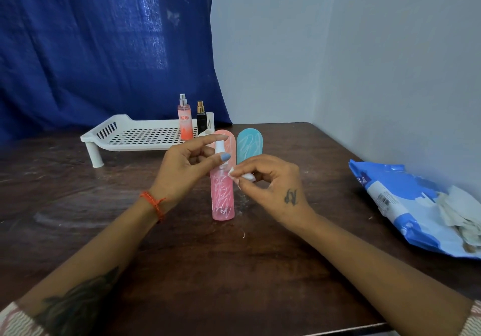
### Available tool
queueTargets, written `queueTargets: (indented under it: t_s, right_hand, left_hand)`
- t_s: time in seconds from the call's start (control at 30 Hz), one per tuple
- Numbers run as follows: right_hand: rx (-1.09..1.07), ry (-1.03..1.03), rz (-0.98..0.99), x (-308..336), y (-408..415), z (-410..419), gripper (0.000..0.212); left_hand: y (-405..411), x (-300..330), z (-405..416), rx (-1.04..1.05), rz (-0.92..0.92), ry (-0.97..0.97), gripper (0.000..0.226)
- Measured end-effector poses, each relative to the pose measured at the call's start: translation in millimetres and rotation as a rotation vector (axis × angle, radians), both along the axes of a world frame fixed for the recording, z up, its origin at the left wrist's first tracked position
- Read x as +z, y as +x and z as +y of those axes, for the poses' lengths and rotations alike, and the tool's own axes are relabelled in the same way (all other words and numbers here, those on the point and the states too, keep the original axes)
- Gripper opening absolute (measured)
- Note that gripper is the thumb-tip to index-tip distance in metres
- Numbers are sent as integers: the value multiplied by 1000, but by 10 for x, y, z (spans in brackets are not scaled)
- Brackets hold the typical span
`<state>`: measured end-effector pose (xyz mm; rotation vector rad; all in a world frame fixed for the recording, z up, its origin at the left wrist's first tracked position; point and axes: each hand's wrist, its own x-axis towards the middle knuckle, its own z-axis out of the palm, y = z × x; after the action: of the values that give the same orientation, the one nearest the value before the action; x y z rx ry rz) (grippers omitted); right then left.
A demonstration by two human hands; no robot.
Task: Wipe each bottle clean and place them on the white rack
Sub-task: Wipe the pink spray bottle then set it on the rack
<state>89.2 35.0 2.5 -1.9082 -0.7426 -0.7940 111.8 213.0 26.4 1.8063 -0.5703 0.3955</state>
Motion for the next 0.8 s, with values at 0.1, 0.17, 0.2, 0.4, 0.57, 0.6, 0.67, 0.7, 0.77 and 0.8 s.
queueTargets:
  t_s: [0.1,0.17,0.2,0.4,0.57,0.6,0.67,0.7,0.77,0.8]
  right_hand:
    - [-40,42,10,11,-23,18,22]
    - [-33,12,-63,17,-30,28,22]
    - [-22,-15,-106,17,-32,33,20]
    - [-35,-53,-158,-27,13,1,13]
    - [-90,-50,-222,-11,10,29,16]
    - [-70,-62,-235,-9,-2,38,16]
    - [-27,-88,-233,-13,-14,35,15]
    - [-21,-98,-222,-18,-11,24,14]
    - [-41,-104,-202,-25,7,1,13]
    - [-57,-100,-198,-27,17,-7,12]
  left_hand:
    - [-19,14,-17,-3,1,2,48]
    - [-32,20,-26,-16,-9,-7,46]
    - [-33,20,-27,-19,-14,-9,46]
    - [-16,11,-19,12,-20,-6,49]
    - [-26,11,-38,16,-33,-16,44]
    - [-26,10,-38,18,-34,-16,44]
    - [-28,11,-29,29,-28,-15,45]
    - [-27,11,-29,36,-26,-14,46]
    - [-34,14,-31,50,-26,-7,48]
    - [-37,13,-31,52,-26,-6,49]
